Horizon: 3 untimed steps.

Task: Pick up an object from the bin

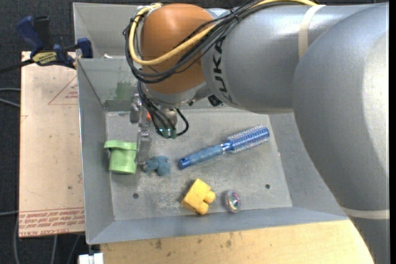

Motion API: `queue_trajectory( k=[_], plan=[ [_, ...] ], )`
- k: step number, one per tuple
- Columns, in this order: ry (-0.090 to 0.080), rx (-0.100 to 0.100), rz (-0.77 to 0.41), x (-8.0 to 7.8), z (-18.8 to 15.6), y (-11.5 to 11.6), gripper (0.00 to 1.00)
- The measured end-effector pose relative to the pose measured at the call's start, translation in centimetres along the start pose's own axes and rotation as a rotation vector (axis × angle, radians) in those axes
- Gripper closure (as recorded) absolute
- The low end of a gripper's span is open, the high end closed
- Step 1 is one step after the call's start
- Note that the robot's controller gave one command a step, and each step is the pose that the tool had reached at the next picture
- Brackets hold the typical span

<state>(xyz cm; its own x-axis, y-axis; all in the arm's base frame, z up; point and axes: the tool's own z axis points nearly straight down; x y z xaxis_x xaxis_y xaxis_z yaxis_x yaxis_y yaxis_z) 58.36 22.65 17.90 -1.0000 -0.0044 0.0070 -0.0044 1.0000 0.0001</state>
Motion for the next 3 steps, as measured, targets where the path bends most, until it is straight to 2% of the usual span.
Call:
queue_trajectory(
  k=[1,2,3],
  plan=[
    [-0.001,0.001,0.096,-1.0,11.3,-2.0,0.00],
    [-0.008,0.002,0.098,-1.3,10.8,-2.1,1.00],
    [-0.012,-0.005,0.515,0.3,2.0,-4.0,1.00]
  ],
)
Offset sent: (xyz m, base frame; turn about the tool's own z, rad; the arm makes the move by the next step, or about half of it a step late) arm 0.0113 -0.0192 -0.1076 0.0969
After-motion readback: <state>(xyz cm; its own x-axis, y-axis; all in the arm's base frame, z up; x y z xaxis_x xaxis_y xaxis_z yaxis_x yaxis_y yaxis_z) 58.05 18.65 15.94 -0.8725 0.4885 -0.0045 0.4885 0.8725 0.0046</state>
